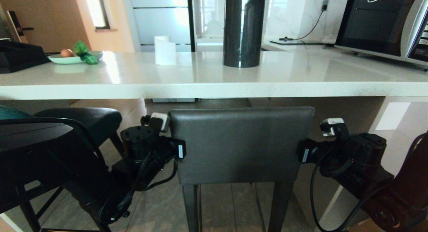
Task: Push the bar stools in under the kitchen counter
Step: Push the gray chair back under the dining table
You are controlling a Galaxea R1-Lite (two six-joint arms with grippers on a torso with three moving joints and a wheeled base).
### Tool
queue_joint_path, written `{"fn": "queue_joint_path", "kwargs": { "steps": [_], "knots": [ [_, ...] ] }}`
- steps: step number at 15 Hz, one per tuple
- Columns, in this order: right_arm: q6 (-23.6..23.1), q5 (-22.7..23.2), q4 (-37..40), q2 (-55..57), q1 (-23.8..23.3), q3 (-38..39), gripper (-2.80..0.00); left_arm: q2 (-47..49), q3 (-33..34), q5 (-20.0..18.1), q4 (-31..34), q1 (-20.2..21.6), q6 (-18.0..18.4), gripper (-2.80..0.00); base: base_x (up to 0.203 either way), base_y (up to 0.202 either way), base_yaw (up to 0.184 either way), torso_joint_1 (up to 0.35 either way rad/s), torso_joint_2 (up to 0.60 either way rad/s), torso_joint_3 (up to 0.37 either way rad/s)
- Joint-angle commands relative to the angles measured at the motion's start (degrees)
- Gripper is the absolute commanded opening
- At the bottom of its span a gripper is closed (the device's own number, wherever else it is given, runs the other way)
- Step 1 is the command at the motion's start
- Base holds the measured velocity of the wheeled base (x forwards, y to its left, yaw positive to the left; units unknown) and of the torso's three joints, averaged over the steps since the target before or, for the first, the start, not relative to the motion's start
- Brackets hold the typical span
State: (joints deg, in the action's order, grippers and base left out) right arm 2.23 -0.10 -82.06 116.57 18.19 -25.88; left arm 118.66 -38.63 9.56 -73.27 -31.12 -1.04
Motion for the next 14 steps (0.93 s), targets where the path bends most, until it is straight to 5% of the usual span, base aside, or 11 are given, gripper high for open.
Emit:
{"fn": "queue_joint_path", "kwargs": {
  "steps": [1, 9, 14],
  "knots": [
    [0.05, 0.01, -0.64, -0.02, 0.0, 0.31, -2.8, 0.07, 0.32, 0.02, -0.39, -0.34, -0.02, -2.8, 0.155, 0.0, 0.003, 0.002, 0.01, 0.002],
    [0.07, 0.01, -2.49, -1.27, -0.59, 2.14, -2.8, -2.85, 3.29, 0.28, -0.48, -0.43, -0.25, -2.8, 0.011, 0.0, 0.0, 0.002, 0.0, 0.0],
    [-0.1, 3.5, -2.42, -6.31, -7.69, 4.78, -2.8, -5.63, 11.83, 0.22, -8.81, 3.51, -0.39, -2.8, 0.0, 0.0, 0.0, 0.0, 0.0, 0.0]
  ]
}}
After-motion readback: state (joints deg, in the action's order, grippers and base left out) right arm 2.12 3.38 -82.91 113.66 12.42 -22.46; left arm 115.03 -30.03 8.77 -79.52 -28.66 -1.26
